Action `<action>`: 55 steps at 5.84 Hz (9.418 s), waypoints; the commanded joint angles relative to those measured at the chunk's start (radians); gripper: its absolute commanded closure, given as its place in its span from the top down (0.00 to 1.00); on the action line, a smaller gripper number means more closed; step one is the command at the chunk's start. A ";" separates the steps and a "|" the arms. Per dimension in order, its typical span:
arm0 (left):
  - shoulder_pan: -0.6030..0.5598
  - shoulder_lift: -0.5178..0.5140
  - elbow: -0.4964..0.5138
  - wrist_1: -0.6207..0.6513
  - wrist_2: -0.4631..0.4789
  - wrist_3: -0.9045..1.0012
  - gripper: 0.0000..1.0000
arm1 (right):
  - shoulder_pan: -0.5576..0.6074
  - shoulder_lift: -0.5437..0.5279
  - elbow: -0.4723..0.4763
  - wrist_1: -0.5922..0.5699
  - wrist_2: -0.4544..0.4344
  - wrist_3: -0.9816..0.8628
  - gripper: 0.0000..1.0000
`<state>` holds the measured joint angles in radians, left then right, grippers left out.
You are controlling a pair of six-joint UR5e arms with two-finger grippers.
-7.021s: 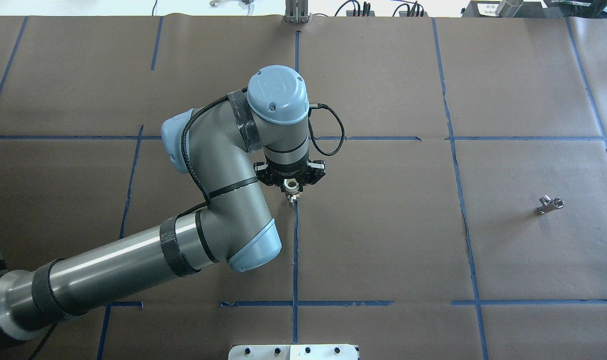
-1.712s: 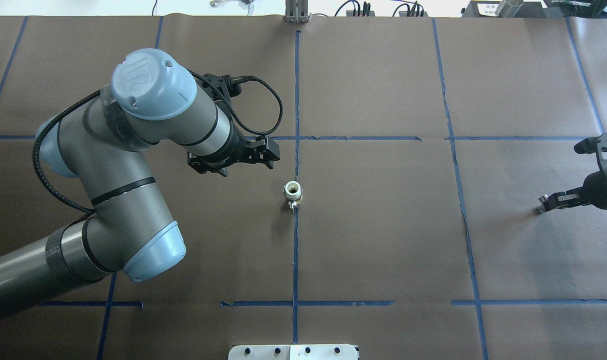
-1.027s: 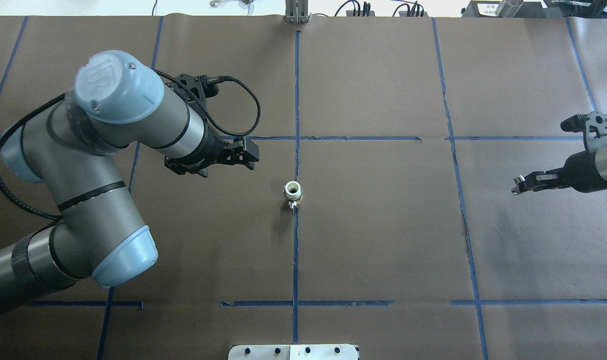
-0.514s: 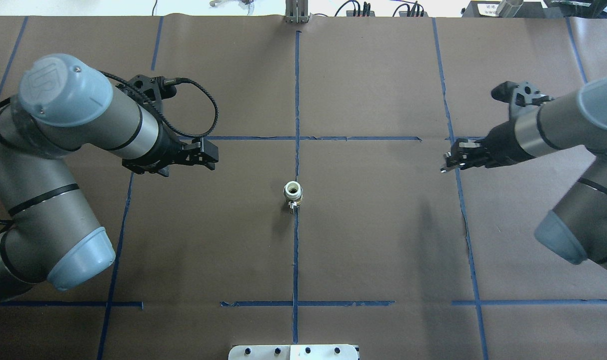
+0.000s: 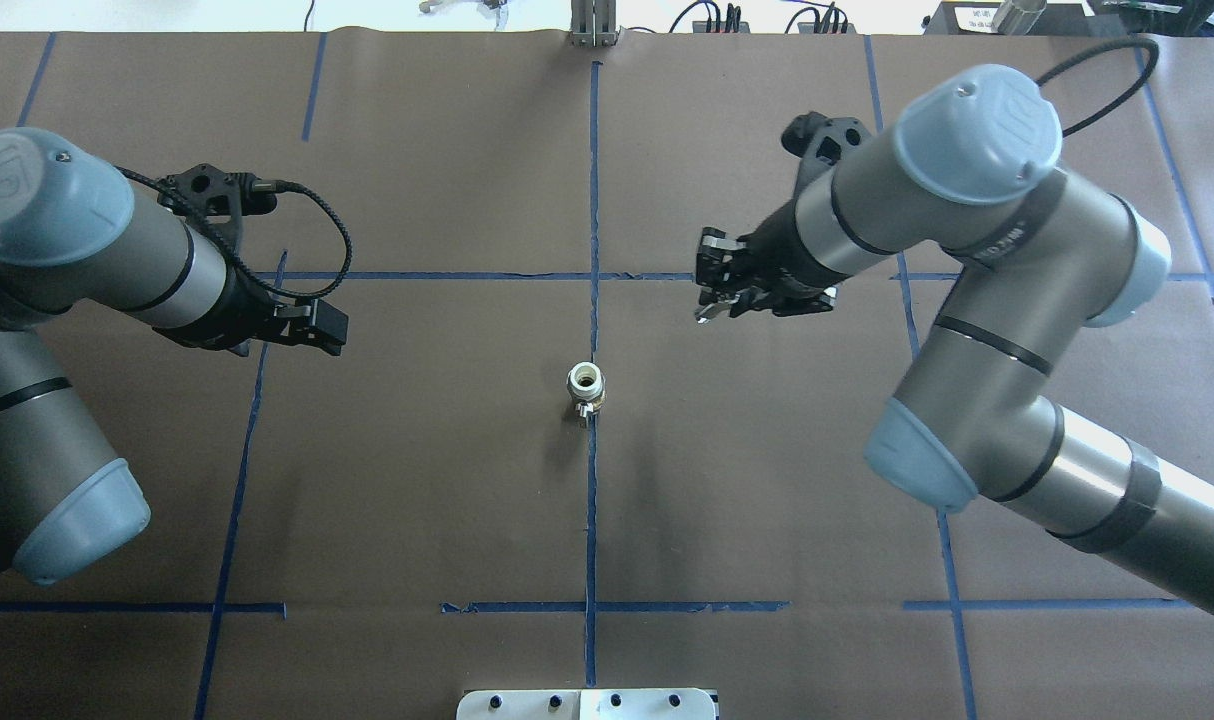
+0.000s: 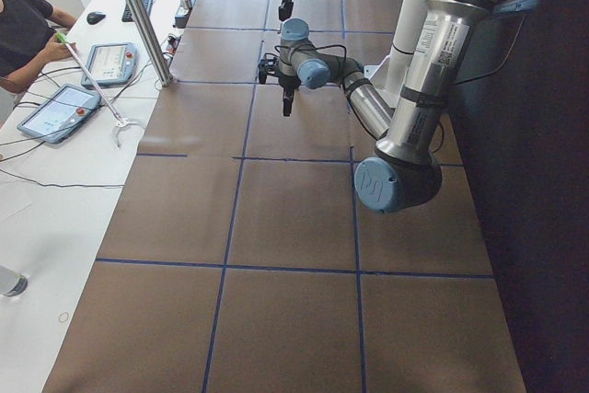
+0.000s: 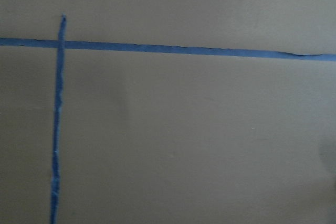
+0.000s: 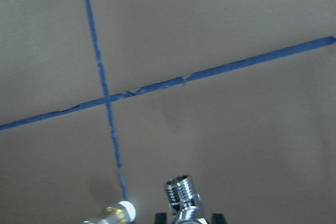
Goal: Assemble PPR valve and pipe with both arms
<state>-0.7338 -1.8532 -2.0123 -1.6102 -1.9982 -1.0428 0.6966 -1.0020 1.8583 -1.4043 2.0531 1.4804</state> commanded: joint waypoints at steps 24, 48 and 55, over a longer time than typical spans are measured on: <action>-0.047 0.118 -0.002 -0.004 -0.050 0.102 1.00 | -0.166 0.349 -0.266 -0.389 -0.096 0.129 0.02; -0.782 0.250 0.451 0.109 -0.396 1.258 1.00 | 0.830 -0.581 -0.265 -0.176 0.305 -1.630 1.00; -0.785 0.186 0.445 0.128 -0.366 1.258 1.00 | 0.845 -0.616 -0.205 -0.173 0.271 -1.625 1.00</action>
<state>-1.5188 -1.6558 -1.5687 -1.4809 -2.3649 0.2167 1.5427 -1.6188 1.6544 -1.5777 2.3285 -0.1436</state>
